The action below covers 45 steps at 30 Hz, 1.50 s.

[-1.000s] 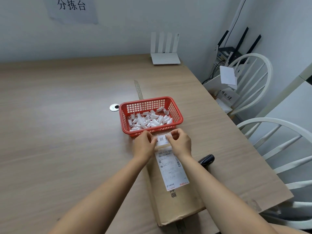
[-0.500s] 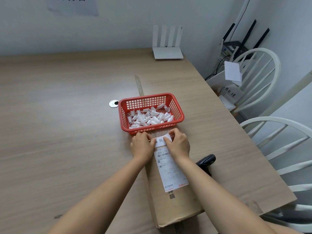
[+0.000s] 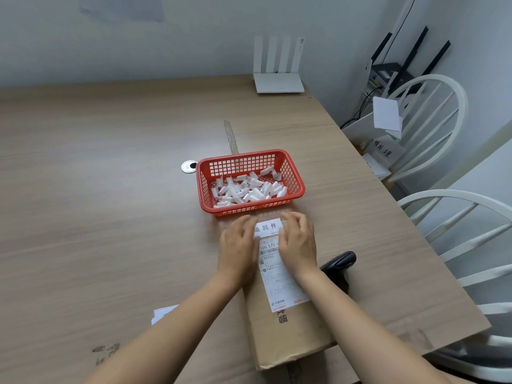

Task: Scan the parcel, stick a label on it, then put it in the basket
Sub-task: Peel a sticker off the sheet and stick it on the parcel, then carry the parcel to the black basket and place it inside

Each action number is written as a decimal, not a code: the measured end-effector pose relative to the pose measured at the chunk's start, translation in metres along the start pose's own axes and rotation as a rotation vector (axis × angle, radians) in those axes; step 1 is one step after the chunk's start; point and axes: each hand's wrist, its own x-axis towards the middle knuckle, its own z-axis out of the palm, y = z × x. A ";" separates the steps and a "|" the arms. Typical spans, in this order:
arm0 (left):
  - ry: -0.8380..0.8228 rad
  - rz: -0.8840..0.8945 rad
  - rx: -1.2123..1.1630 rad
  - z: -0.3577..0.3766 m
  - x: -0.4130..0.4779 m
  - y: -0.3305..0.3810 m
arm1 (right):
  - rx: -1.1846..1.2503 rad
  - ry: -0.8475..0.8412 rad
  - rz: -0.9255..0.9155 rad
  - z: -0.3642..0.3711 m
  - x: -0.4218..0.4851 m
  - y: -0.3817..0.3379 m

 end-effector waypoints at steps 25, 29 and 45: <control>-0.215 -0.512 -0.642 -0.016 -0.094 0.020 | 0.294 -0.555 0.229 -0.052 -0.071 0.048; -0.173 -0.442 -0.579 -0.030 -0.084 0.023 | 0.318 -0.483 0.174 -0.061 -0.065 0.035; -0.096 -0.042 -0.541 -0.052 -0.066 0.122 | 0.348 -0.243 0.045 -0.174 -0.077 0.059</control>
